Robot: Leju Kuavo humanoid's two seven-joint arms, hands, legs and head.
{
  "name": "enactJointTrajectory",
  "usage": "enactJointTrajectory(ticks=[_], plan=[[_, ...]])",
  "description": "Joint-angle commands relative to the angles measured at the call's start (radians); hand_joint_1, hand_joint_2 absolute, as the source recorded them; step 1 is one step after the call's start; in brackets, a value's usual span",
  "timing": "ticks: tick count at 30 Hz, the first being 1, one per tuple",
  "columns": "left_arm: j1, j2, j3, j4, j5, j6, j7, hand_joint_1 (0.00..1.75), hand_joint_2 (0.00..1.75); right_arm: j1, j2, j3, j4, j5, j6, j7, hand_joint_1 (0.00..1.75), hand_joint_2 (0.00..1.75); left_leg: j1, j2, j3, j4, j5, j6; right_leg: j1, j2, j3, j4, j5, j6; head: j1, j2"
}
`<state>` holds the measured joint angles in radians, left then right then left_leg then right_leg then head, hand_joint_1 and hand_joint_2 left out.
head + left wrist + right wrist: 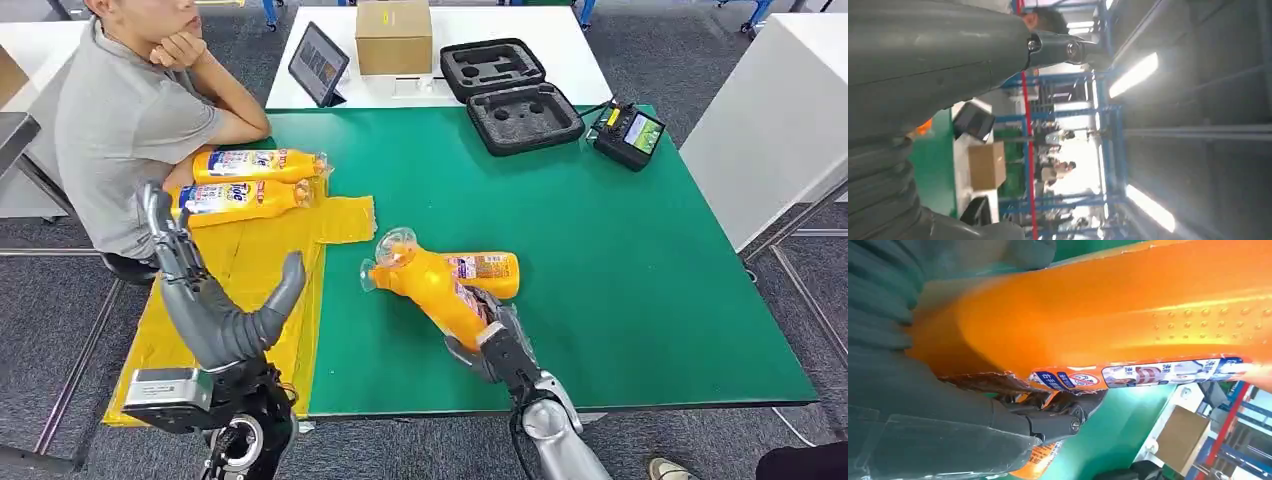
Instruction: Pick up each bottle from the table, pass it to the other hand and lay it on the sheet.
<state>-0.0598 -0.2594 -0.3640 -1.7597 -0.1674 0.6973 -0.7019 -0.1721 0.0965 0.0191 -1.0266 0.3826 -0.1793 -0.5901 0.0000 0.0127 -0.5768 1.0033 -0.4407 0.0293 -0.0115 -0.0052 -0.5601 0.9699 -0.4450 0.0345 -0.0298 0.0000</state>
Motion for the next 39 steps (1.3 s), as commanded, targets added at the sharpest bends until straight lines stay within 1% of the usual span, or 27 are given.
enactJointTrajectory(ticks=[1,2,3,5,6,7,11,12,14,15,24,29,33,35,39], plan=[[-0.057,0.053,-0.080,0.205,0.052,-0.011,0.004,0.00,1.75,0.002,0.008,0.026,-0.075,-0.028,-0.026,0.000,1.75,1.75,0.000,-0.002,0.002,-0.001,0.000,-0.002,0.000,-0.001,0.002,-0.001,0.000,-0.001,0.000,0.000],[-0.057,0.071,-0.107,0.216,0.079,0.001,0.004,0.00,1.75,0.006,0.006,0.031,-0.090,-0.031,-0.024,-0.001,1.75,1.75,0.000,-0.002,0.001,-0.001,0.001,-0.001,0.000,-0.001,0.001,-0.001,0.000,-0.001,0.000,0.000],[-0.075,0.070,-0.126,0.277,0.101,-0.007,0.004,0.00,1.75,0.020,0.010,0.035,-0.128,-0.042,-0.027,-0.011,1.75,1.75,0.000,-0.002,0.001,-0.001,0.000,-0.002,0.000,-0.001,0.002,-0.001,0.000,-0.001,0.000,0.000],[-0.080,0.087,-0.151,0.302,0.139,-0.003,0.004,0.00,1.75,0.041,0.013,0.042,-0.177,-0.049,-0.022,-0.006,1.75,1.75,0.000,-0.004,0.001,-0.001,0.001,-0.002,0.000,-0.003,0.002,-0.001,-0.001,-0.002,0.000,0.000],[-0.073,0.090,-0.154,0.302,0.141,-0.006,0.004,0.00,1.75,0.052,0.010,0.049,-0.198,-0.052,-0.021,-0.009,1.75,1.75,0.000,-0.001,0.001,-0.001,0.000,-0.002,-0.001,0.000,0.001,-0.001,0.000,-0.001,0.000,0.000],[-0.072,0.094,-0.161,0.316,0.138,-0.009,0.004,0.00,1.75,0.060,0.006,0.061,-0.221,-0.063,-0.021,-0.013,1.75,1.75,0.000,-0.002,0.001,-0.001,0.000,-0.002,0.000,-0.001,0.002,-0.001,0.000,-0.002,0.000,0.000],[-0.073,0.089,-0.152,0.354,0.148,-0.029,0.004,0.00,1.75,0.065,-0.003,0.087,-0.255,-0.072,-0.026,-0.012,1.75,1.75,-0.001,-0.002,0.000,-0.001,0.000,-0.001,-0.001,-0.001,0.000,-0.001,0.000,-0.001,0.000,0.000],[-0.079,0.093,-0.156,0.380,0.158,-0.027,0.004,0.00,1.75,0.060,-0.006,0.093,-0.259,-0.074,-0.029,0.002,1.75,1.75,0.000,-0.001,0.000,-0.001,0.000,-0.002,0.000,-0.001,0.000,-0.001,0.000,-0.001,0.000,0.000],[-0.082,0.081,-0.140,0.403,0.166,-0.051,0.004,0.00,1.75,0.055,-0.009,0.101,-0.253,-0.079,-0.031,-0.002,1.75,1.75,-0.001,-0.001,0.000,-0.001,0.000,-0.001,-0.001,0.000,-0.001,-0.001,0.000,-0.001,0.000,0.000],[-0.077,0.058,-0.101,0.432,0.146,-0.097,0.004,0.00,1.75,0.047,-0.018,0.120,-0.246,-0.096,-0.035,0.004,1.75,1.75,0.000,-0.001,0.000,-0.001,0.000,-0.002,0.000,0.000,0.000,-0.001,0.000,-0.001,0.000,0.000],[-0.085,0.052,-0.084,0.453,0.180,-0.123,0.004,0.00,1.75,0.022,-0.005,0.145,-0.186,-0.096,-0.023,-0.004,1.75,1.75,0.000,0.000,-0.001,-0.001,0.000,-0.002,0.000,0.001,-0.001,-0.001,0.000,-0.001,0.000,0.000],[-0.087,0.027,-0.059,0.505,0.222,-0.281,0.004,0.00,1.75,-0.010,-0.007,0.166,-0.135,-0.107,-0.022,-0.023,1.75,1.75,0.000,0.000,-0.001,-0.001,0.000,-0.001,0.000,0.001,-0.001,-0.001,0.000,-0.001,0.000,0.000],[-0.087,0.027,-0.059,0.505,0.222,-0.281,0.004,0.00,1.75,-0.010,-0.007,0.166,-0.135,-0.107,-0.022,-0.023,1.75,1.75,0.000,0.000,-0.001,-0.001,0.000,-0.002,0.000,0.001,0.000,-0.001,0.000,-0.001,0.000,0.000],[-0.093,0.010,-0.040,0.532,0.253,-0.343,0.004,0.00,1.75,-0.025,-0.002,0.182,-0.097,-0.101,-0.018,-0.022,1.75,1.75,0.000,0.000,-0.002,-0.001,0.000,-0.001,0.000,0.000,-0.002,-0.001,0.000,-0.001,0.000,0.000],[-0.100,0.007,-0.037,0.537,0.249,-0.347,0.004,0.00,1.75,-0.033,0.003,0.192,-0.073,-0.096,-0.016,-0.022,1.75,1.75,0.000,0.001,-0.002,-0.001,0.000,-0.001,0.000,0.001,-0.001,-0.001,0.001,-0.001,0.000,0.000]])
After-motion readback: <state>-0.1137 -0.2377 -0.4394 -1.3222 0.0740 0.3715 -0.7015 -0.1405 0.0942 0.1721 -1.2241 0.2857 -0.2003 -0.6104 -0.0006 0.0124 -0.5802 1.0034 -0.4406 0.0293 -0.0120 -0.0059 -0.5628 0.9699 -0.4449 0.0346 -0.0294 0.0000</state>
